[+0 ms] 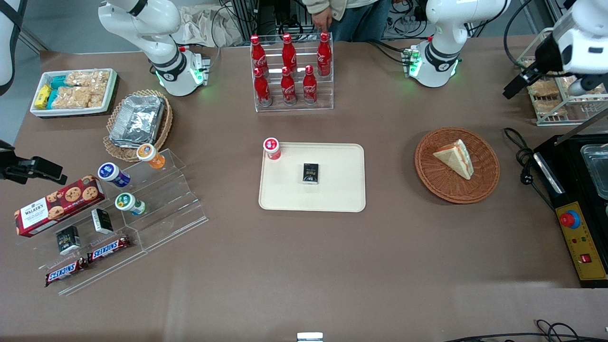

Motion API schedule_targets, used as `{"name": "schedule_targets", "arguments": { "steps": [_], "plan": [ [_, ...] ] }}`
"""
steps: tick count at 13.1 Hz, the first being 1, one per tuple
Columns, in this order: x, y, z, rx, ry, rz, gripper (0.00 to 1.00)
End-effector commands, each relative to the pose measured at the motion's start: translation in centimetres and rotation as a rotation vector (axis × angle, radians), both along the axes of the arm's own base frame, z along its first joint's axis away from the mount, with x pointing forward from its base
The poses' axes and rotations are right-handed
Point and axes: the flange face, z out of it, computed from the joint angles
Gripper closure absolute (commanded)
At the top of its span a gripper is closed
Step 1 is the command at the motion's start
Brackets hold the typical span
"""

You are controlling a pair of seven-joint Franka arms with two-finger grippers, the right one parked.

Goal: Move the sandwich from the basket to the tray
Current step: 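Move the left gripper from its rest pose toward the wicker basket, then lower the open left gripper over the wrapped sandwich in the basket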

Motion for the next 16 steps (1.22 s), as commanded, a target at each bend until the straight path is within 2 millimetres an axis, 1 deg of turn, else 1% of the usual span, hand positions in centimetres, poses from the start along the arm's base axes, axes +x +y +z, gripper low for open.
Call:
{"name": "schedule_targets", "arguments": {
  "steps": [1, 2, 3, 4, 6, 8, 9, 12, 16],
  "plan": [
    [-0.2, -0.4, -4.0, 0.012, -0.005, 0.013, 0.00],
    [0.1, -0.3, -5.9, 0.011, 0.003, 0.012, 0.00],
    [0.3, -0.1, -8.6, 0.009, 0.007, 0.012, 0.00],
    [0.2, 0.0, -11.2, 0.009, -0.012, 0.011, 0.00],
    [-0.7, 0.3, -16.7, 0.008, -0.035, 0.010, 0.00],
    [-0.7, 0.1, -21.1, 0.005, -0.036, 0.045, 0.00],
    [-0.5, -0.6, -22.8, 0.009, -0.038, 0.041, 0.00],
    [0.7, -1.9, -27.8, -0.001, -0.025, 0.086, 0.00],
    [1.5, -1.9, -32.8, -0.027, -0.020, 0.092, 0.00]
  ]
}}
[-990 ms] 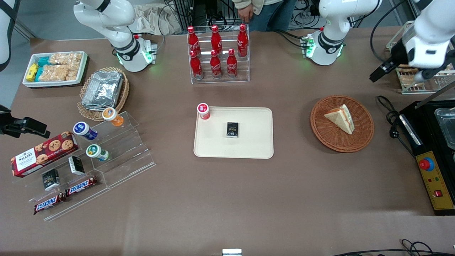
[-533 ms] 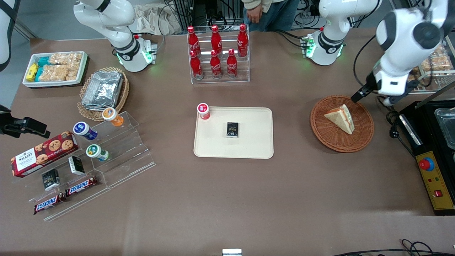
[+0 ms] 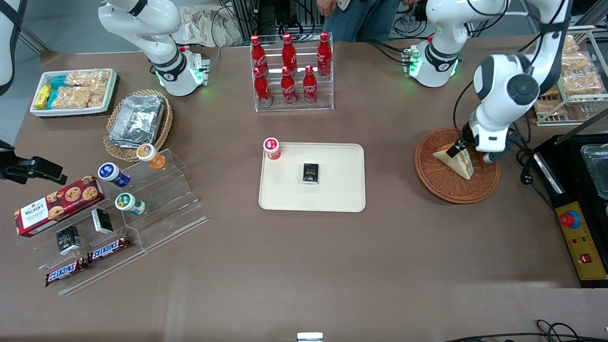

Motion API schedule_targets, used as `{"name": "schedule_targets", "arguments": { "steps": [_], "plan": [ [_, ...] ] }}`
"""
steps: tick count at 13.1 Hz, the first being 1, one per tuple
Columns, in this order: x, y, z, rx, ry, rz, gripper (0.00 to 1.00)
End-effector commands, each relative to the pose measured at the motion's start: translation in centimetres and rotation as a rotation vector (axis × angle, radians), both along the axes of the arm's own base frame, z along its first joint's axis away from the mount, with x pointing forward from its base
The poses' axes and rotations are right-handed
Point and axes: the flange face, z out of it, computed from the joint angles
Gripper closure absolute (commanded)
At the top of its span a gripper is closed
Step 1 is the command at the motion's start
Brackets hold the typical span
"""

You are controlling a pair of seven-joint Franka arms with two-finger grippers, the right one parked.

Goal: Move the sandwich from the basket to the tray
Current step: 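Lower the open left gripper over the wrapped sandwich in the basket, then close the left gripper on the sandwich and lift it from the basket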

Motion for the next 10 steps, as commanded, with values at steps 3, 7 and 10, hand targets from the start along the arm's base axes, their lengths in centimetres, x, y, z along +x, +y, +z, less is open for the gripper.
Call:
{"name": "schedule_targets", "arguments": {
  "steps": [3, 7, 10],
  "plan": [
    [0.6, 0.1, -4.7, -0.017, 0.015, 0.017, 0.00],
    [0.9, 0.3, -5.3, -0.001, 0.023, -0.016, 0.85],
    [1.2, 0.5, -3.8, 0.025, -0.008, -0.063, 1.00]
  ]
}}
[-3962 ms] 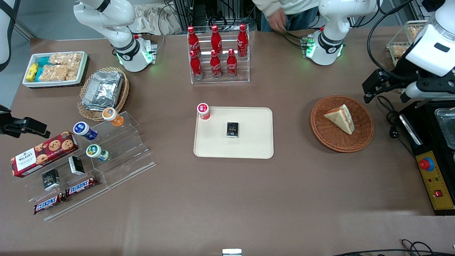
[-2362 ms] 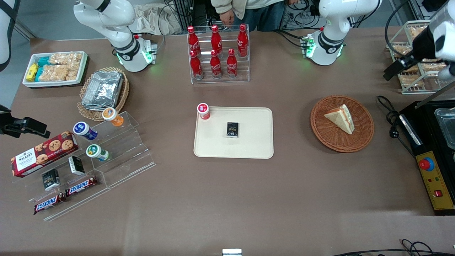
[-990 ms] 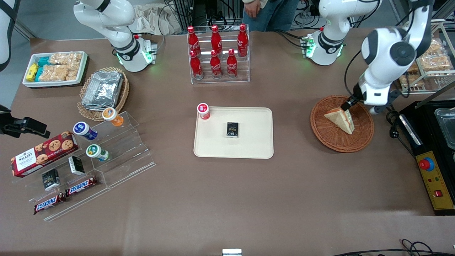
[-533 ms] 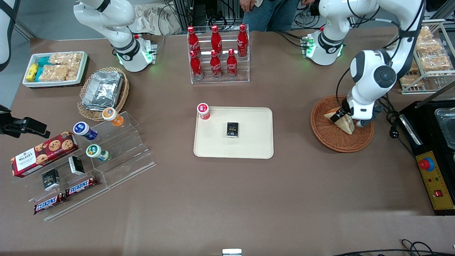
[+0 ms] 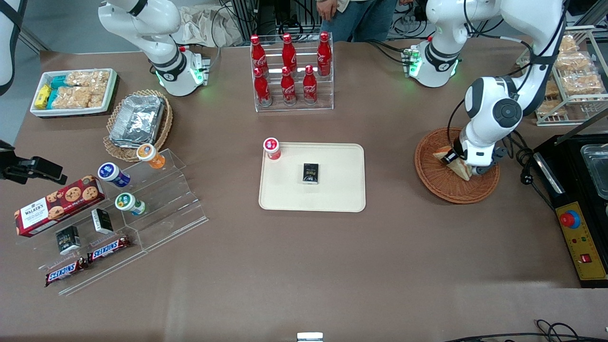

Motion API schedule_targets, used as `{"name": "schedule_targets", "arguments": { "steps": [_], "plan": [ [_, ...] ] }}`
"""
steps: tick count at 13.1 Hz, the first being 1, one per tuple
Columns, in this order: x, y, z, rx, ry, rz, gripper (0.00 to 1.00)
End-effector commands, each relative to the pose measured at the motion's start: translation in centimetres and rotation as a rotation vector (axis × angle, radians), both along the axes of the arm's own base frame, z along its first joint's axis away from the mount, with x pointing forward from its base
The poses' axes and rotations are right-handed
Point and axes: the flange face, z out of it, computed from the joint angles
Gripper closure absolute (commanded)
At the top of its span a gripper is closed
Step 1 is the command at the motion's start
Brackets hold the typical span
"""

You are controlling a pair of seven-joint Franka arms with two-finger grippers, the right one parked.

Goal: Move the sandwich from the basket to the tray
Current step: 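Close the left gripper on the sandwich and lift it from the basket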

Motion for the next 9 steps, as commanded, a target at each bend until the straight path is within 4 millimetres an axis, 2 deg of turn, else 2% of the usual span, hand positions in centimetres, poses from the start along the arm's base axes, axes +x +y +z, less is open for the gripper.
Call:
{"name": "schedule_targets", "arguments": {
  "steps": [1, 2, 4, 6, 7, 8, 9],
  "plan": [
    [0.7, 0.2, 3.0, 0.025, -0.055, -0.028, 1.00],
    [0.7, 0.2, 6.1, 0.042, -0.056, -0.072, 1.00],
    [1.4, 0.3, 13.9, 0.058, 0.012, -0.172, 1.00],
    [3.8, -1.2, 23.1, 0.044, 0.055, -0.250, 1.00],
    [4.8, -3.6, 27.5, -0.010, 0.079, -0.320, 1.00],
    [5.7, -4.8, 31.1, -0.055, 0.065, -0.335, 1.00],
    [6.1, -5.9, 33.6, -0.084, 0.023, -0.348, 1.00]
  ]
}}
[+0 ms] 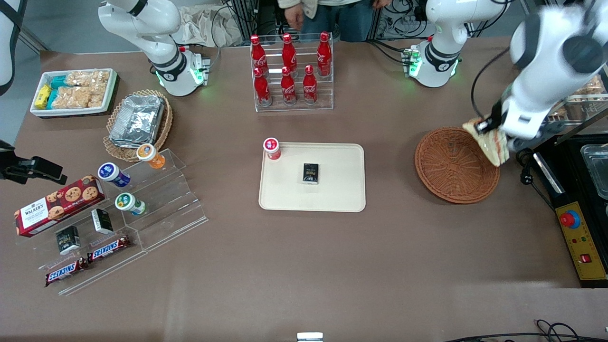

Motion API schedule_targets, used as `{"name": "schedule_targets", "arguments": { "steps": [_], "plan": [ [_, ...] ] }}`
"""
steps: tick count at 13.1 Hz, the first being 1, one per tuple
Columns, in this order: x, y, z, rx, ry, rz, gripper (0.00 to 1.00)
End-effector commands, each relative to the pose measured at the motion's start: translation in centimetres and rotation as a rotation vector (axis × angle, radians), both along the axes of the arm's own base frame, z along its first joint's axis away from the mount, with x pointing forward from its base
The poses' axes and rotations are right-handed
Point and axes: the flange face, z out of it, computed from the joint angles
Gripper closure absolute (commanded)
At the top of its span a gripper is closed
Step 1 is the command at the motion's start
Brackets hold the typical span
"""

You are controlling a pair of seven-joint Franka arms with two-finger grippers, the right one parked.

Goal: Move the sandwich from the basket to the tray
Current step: 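Carry the held sandwich over to the cream tray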

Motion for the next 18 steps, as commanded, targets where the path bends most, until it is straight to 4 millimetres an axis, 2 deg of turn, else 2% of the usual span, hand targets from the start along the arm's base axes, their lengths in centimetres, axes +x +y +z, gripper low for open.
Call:
{"name": "schedule_targets", "arguments": {
  "steps": [1, 3, 6, 8, 9, 10, 11, 12, 14, 16, 17, 18],
  "plan": [
    [2.1, -4.7, 4.6, -0.114, -0.017, -0.095, 1.00],
    [1.2, -10.8, 4.9, -0.158, -0.046, -0.187, 1.00],
    [-1.0, -19.7, 3.6, -0.216, -0.051, -0.290, 1.00],
    [-2.4, -24.6, 2.1, -0.225, -0.055, -0.289, 1.00],
    [-2.5, -26.4, 0.9, -0.231, -0.062, -0.309, 1.00],
    [-2.3, -27.9, -1.3, -0.233, -0.046, -0.323, 1.00],
    [-1.7, -28.1, -4.3, -0.211, -0.032, -0.337, 1.00],
    [-1.3, -28.3, -8.0, -0.186, -0.040, -0.360, 1.00],
    [-1.7, -29.2, -16.0, -0.190, -0.066, -0.411, 1.00],
    [-1.8, -29.1, -23.4, -0.166, -0.037, -0.482, 1.00],
    [-1.8, -29.2, -26.0, -0.159, -0.012, -0.508, 1.00],
    [-1.6, -29.3, -27.6, -0.150, -0.006, -0.520, 1.00]
  ]
}}
